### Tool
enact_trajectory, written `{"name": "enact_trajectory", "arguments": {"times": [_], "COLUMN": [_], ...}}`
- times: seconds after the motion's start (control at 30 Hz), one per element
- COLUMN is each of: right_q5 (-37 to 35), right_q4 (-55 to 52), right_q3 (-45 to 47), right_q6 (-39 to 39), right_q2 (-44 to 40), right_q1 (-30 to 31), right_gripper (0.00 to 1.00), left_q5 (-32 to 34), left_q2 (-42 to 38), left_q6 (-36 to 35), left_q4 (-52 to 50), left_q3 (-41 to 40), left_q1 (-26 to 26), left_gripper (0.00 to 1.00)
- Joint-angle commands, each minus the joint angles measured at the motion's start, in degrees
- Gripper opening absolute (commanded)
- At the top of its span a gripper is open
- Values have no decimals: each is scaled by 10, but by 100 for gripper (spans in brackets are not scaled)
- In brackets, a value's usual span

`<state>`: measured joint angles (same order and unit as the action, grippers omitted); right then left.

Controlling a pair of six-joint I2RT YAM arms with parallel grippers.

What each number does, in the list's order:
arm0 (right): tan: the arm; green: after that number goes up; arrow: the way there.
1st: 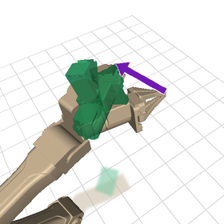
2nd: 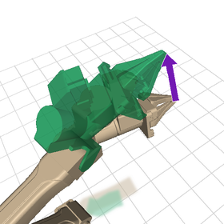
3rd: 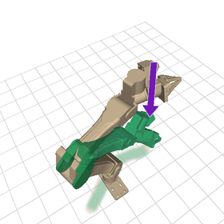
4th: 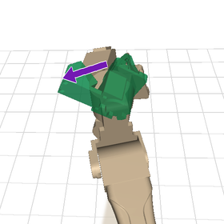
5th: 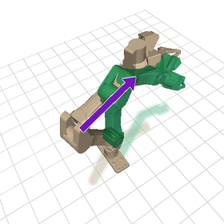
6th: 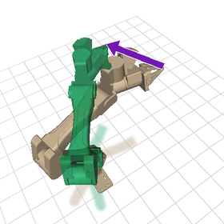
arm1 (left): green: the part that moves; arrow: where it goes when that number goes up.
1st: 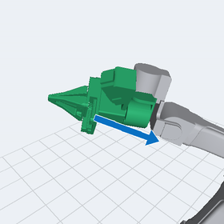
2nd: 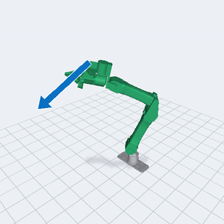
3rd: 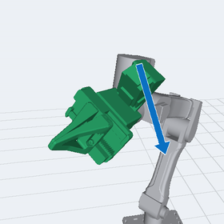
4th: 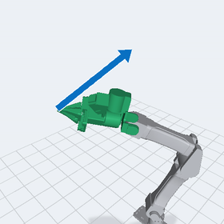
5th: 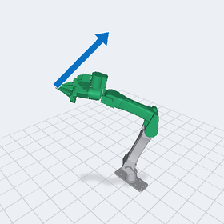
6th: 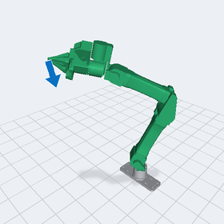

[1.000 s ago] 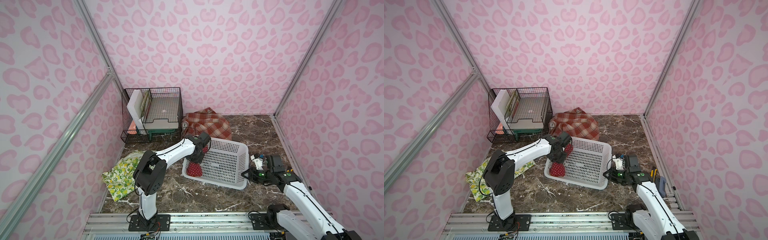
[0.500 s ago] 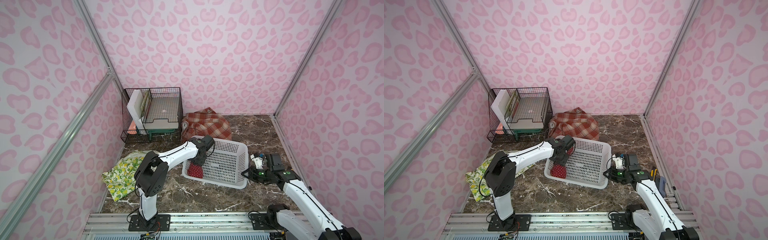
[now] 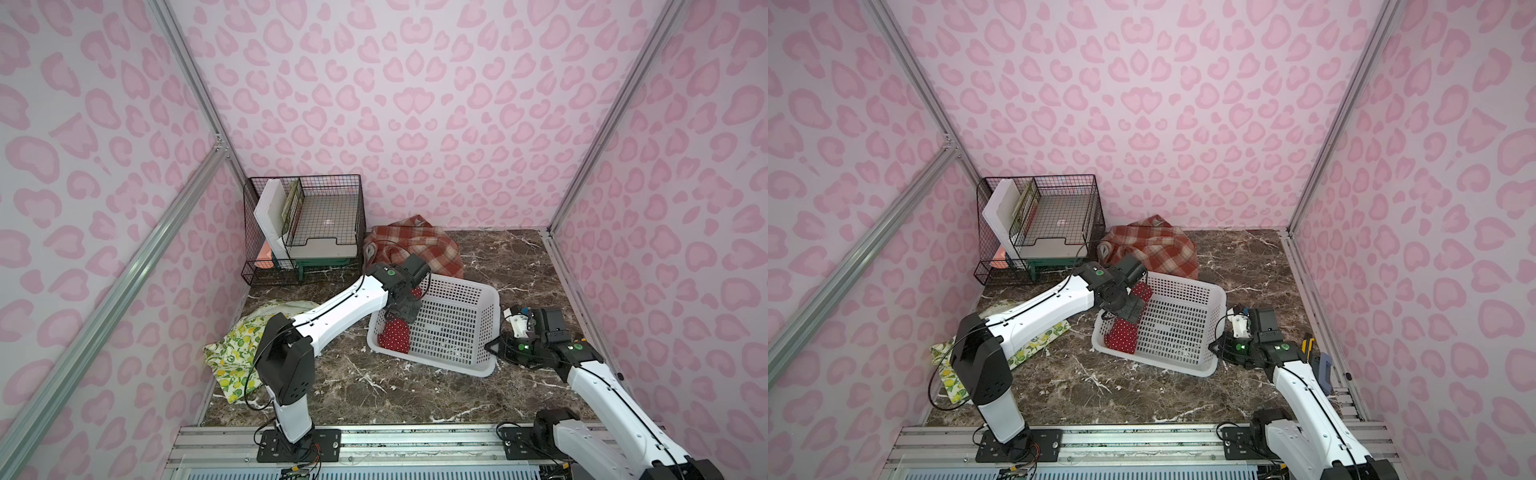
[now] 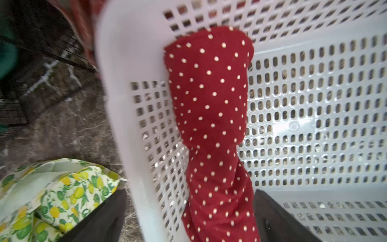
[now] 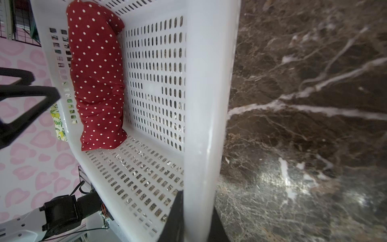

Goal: Roll up the skirts
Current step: Place the skirt in the basket, then place the basket at the corner of the board.

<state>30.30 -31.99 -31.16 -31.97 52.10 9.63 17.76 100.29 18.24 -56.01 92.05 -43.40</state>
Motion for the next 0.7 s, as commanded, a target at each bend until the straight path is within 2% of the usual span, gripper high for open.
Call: {"name": "enact_trajectory", "arguments": {"times": [0.0, 0.37, 0.5, 0.67], "right_q5": [-16, 50, 79, 26], "right_q4": [63, 140, 174, 245], "right_q3": [-14, -69, -73, -61], "right_q6": [-35, -73, -94, -146], "right_q2": [1, 1, 2, 11], "right_q1": [-8, -159, -240, -294], "right_gripper": [0, 0, 0, 0], "left_q5": [33, 23, 18, 8], "left_q2": [-34, -107, -125, -129], "left_q6": [0, -14, -16, -25], "left_q4": [-33, 5, 14, 19], "left_q3": [16, -28, -41, -40], "left_q1": [1, 3, 6, 13], "left_gripper": [98, 98, 98, 98]}}
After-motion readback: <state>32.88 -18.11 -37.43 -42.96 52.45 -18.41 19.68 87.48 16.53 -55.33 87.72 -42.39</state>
